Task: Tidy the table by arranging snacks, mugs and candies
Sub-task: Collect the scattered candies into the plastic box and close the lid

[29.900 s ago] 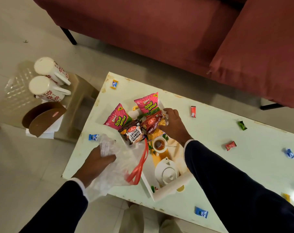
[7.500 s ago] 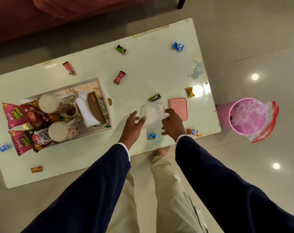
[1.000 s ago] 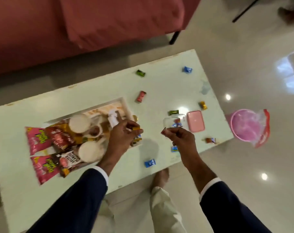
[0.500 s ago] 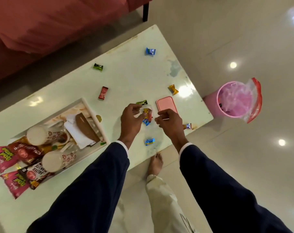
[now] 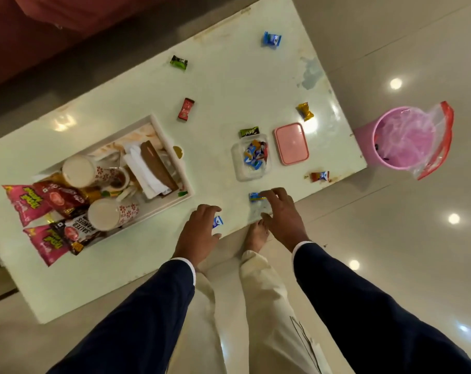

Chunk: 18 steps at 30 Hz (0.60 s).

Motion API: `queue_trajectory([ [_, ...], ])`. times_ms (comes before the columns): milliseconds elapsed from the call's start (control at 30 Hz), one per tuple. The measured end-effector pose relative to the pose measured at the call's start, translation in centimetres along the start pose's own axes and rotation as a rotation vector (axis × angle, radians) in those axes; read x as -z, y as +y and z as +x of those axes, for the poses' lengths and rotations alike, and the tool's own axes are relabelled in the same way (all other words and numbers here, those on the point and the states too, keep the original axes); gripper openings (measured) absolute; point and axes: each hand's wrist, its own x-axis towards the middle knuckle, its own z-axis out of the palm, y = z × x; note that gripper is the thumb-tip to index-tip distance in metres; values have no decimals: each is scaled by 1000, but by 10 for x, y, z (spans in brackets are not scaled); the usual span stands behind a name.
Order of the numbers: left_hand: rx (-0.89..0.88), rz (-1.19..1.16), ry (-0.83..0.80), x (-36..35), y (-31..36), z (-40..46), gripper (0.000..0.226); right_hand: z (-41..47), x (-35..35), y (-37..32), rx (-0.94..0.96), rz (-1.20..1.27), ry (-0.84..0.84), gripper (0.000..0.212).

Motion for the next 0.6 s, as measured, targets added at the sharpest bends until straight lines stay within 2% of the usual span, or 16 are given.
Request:
queue_trajectory([
  [67, 15, 63, 26, -7, -7, 2, 62, 10, -10, -6, 52, -97, -3, 56],
  [167, 24, 99, 71, -15, -15, 12, 51, 25, -22, -12, 69, -221, 11, 53],
  [300, 8, 175, 95, -19, -13, 29, 30, 37, -22, -15, 65, -255, 23, 34],
  [400, 22, 245, 47, -19, -9, 36, 18, 42, -16, -12, 52, -218, -74, 23],
  [467, 67, 126, 49, -18, -5, 37, 13, 42, -8, -11, -14, -93, -123, 23],
  [600, 123, -406, 181, -1, 21, 42, 12, 33, 18, -17, -131, 292, -64, 22],
])
